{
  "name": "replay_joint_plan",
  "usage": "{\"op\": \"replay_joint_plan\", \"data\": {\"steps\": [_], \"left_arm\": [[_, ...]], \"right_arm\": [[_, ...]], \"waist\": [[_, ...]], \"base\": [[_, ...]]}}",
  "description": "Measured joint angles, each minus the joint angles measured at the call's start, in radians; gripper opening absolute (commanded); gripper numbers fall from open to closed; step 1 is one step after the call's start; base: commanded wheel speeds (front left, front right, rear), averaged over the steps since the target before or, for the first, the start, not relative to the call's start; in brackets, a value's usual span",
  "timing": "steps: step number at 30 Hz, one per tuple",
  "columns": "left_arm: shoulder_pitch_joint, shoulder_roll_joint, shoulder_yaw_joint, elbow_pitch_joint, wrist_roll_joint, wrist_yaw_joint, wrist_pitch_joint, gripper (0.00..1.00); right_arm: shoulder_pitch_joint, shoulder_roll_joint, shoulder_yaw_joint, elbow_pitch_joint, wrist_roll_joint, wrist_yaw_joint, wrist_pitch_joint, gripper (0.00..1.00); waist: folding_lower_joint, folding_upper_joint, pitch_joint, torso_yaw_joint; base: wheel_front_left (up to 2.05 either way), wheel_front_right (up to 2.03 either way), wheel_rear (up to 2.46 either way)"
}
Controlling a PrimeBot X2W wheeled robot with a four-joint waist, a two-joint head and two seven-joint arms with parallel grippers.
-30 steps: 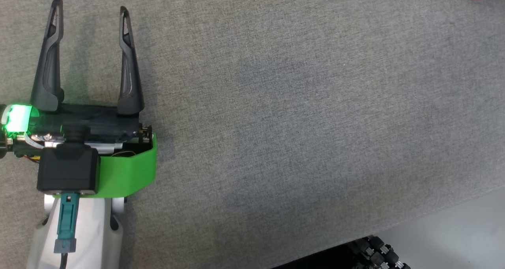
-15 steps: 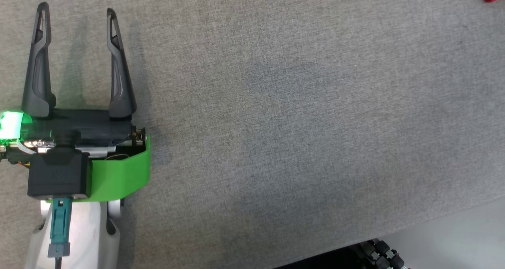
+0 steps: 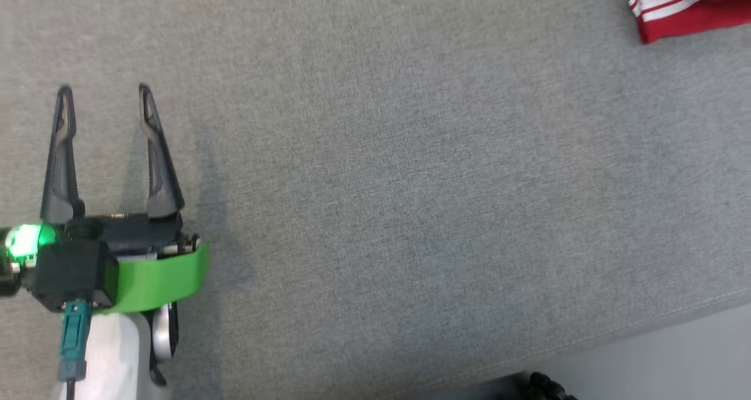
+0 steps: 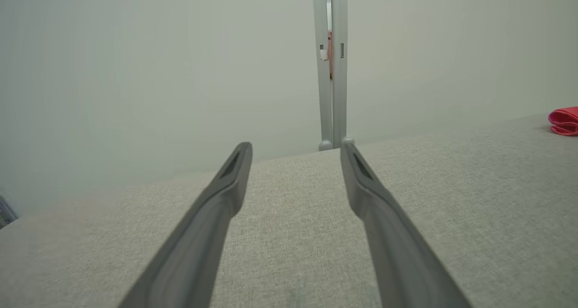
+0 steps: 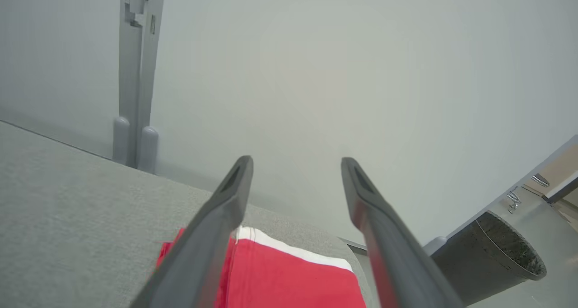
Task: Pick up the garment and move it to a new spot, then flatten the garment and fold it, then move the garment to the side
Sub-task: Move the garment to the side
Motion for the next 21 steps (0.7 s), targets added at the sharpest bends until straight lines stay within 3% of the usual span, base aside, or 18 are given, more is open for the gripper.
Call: {"op": "replay_joint_plan", "data": {"steps": [4,9,21], "left_arm": [[0.064,-0.002,0.028,0.024,-0.035,0.001,0.000,1.00],[0.131,-0.015,0.054,0.057,-0.058,-0.010,0.000,1.00],[0.187,-0.068,0.088,0.179,-0.097,-0.062,0.000,1.00]], "right_arm": [[0.216,0.131,-0.158,-0.147,-0.117,0.000,0.000,1.00],[0.423,0.247,-0.254,-0.257,-0.202,0.000,0.000,1.00],[0.749,0.389,-0.342,-0.353,-0.216,0.000,0.000,1.00]], "waist": [[0.0000,0.0000,-0.074,0.003],[0.0000,0.0000,-0.164,0.010],[0.0000,0.0000,-0.329,0.054]], "base": [[0.00,0.00,0.00],[0.00,0.00,0.00],[0.00,0.00,0.00]]}}
